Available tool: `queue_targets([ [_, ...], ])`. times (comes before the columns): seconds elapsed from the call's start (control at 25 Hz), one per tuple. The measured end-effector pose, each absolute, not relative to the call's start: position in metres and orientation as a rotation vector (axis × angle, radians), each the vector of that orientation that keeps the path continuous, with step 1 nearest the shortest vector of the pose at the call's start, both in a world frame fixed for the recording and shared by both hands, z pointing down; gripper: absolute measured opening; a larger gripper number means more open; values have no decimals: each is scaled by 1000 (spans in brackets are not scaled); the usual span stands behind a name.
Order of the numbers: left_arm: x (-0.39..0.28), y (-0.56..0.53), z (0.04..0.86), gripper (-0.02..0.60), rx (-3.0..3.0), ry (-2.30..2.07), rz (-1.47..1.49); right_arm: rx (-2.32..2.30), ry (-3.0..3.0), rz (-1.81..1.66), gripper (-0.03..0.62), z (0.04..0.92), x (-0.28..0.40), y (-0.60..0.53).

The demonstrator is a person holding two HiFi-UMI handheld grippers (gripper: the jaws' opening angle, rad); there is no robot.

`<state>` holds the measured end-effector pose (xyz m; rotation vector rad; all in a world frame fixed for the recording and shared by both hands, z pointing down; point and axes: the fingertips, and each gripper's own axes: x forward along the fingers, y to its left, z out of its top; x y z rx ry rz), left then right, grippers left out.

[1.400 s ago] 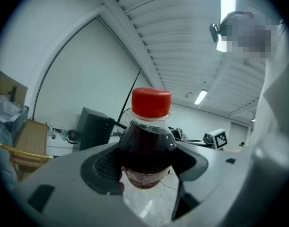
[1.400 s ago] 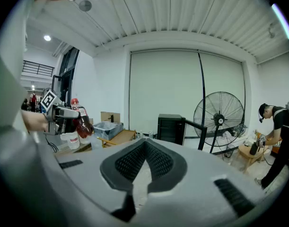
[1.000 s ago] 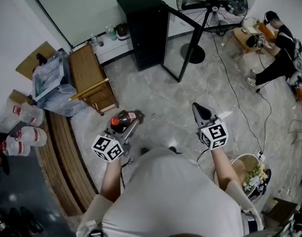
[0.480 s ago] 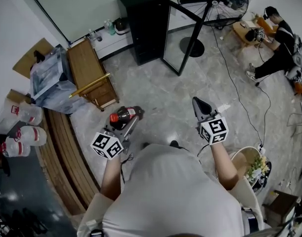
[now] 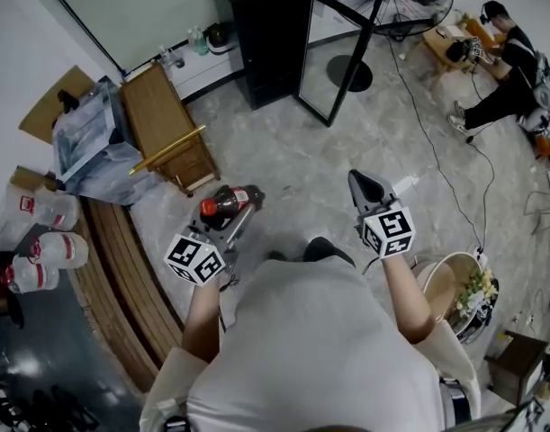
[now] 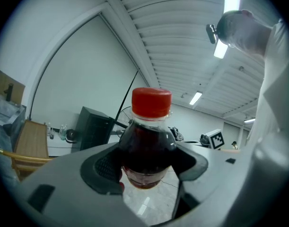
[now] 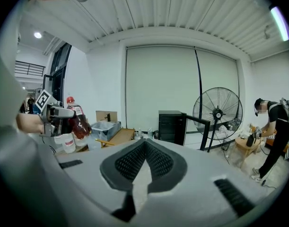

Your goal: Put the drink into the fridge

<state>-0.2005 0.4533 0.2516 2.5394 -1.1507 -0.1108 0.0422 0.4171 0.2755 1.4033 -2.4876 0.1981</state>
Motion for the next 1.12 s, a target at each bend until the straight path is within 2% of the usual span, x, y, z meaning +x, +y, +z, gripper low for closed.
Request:
queue_targets([
  [0.44, -198, 417, 269, 296, 2498, -1149, -105, 1359, -2488, 264, 2, 297, 41, 379],
  [1.12, -137, 261, 280, 296, 2421, -1257, -120, 1211, -2551, 290, 2, 314, 88, 195],
])
